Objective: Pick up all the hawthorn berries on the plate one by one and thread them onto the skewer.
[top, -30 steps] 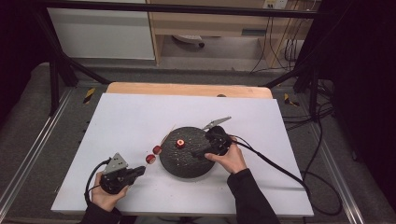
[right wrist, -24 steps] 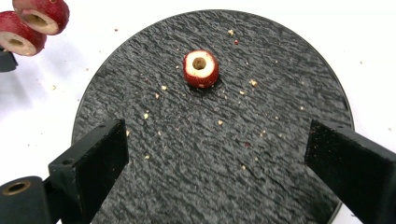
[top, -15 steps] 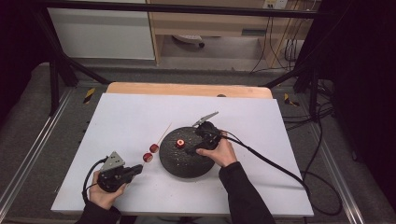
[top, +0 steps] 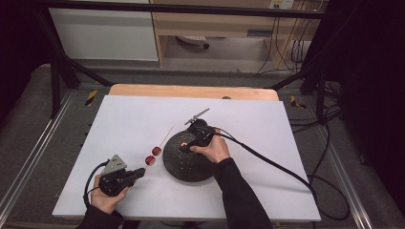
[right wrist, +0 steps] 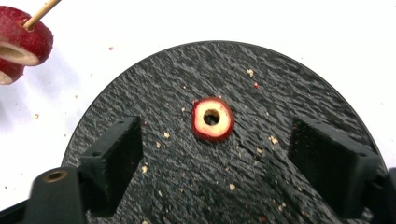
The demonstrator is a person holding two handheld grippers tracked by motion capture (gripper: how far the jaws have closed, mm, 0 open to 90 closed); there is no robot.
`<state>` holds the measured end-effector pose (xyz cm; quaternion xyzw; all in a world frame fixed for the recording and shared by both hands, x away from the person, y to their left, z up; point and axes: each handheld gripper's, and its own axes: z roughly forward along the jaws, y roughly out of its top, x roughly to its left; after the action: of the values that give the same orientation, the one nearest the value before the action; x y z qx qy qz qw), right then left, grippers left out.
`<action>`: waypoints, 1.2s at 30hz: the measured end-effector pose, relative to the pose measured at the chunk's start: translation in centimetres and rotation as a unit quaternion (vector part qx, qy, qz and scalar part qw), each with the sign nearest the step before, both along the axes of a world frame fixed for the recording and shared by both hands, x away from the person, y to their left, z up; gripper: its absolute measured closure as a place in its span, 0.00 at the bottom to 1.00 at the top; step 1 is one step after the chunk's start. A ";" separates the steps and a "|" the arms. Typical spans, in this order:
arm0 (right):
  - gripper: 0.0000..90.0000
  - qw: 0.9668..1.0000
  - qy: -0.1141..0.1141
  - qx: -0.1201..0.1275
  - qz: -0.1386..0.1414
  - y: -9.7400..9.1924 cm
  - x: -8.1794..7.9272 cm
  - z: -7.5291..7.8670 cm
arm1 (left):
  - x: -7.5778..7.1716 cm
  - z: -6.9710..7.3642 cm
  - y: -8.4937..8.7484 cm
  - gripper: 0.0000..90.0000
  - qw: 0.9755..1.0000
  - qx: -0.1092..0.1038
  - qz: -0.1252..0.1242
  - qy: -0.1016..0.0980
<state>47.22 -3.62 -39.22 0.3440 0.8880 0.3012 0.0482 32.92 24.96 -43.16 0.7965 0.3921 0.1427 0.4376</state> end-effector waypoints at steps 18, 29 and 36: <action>0.48 0.999 0.029 -0.012 0.004 0.9 1.8 -1.1 | 0.0 -0.1 -0.1 0.98 1.000 0.002 0.005 0.003; 0.56 0.998 0.055 -0.003 0.000 1.3 2.3 -1.6 | 0.0 -0.1 -0.2 0.98 1.000 0.004 0.003 0.001; 0.60 0.998 0.061 -0.006 -0.003 1.6 2.4 -1.9 | 0.0 -0.1 -0.2 0.98 1.000 0.004 0.002 0.001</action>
<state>49.64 -2.00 -41.11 0.3641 0.8900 0.2744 -0.0033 32.89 24.79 -43.25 0.7974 0.3938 0.1441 0.4339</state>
